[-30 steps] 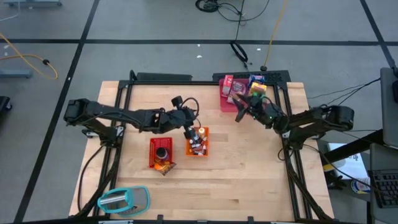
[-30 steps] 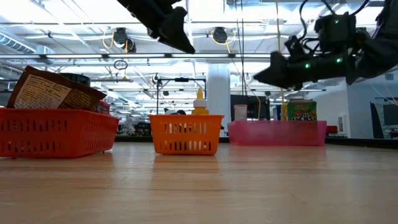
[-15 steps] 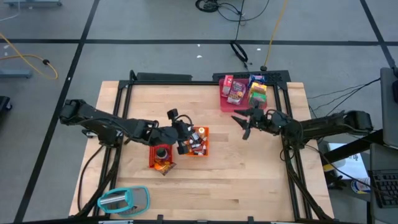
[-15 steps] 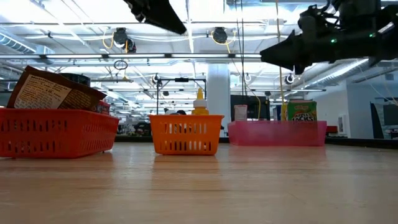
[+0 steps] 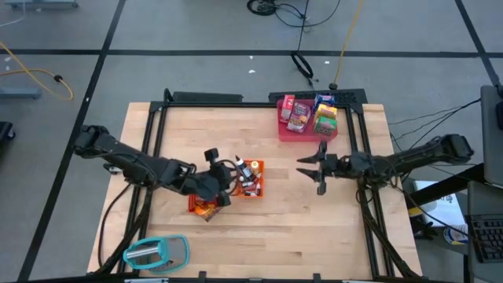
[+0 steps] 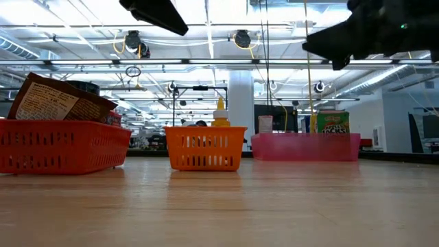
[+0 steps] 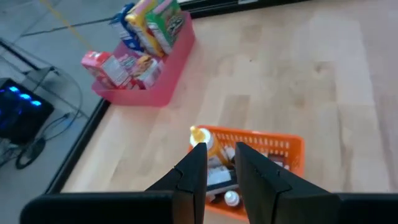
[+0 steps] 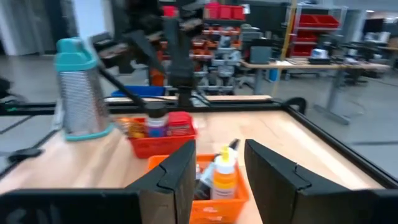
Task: Pick & Place Kitchen Items
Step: Return to Home Position
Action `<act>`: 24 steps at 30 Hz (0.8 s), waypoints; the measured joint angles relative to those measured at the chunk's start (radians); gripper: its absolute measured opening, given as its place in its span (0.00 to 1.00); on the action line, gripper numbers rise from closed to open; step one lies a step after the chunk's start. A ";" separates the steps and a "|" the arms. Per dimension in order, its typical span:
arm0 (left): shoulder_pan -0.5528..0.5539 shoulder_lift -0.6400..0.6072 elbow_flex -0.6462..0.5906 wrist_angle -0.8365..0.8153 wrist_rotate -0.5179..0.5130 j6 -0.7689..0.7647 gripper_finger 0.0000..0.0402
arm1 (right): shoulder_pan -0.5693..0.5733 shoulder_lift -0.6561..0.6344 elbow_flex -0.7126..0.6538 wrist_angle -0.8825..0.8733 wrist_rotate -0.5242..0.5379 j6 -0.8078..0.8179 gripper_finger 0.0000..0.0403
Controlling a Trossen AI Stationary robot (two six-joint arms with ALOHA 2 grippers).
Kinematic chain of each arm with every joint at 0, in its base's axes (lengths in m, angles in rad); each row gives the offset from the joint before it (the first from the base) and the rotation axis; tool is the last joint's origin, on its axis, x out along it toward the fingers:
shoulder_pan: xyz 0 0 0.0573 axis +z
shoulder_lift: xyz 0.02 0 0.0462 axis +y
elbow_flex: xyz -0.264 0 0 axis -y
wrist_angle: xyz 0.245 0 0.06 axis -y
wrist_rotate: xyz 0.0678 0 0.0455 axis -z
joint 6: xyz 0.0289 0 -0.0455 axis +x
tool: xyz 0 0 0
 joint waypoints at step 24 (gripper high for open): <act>-0.146 -0.489 -0.583 0.305 -0.159 -0.170 0.21 | 0.469 -0.335 0.000 -0.478 0.467 0.002 0.32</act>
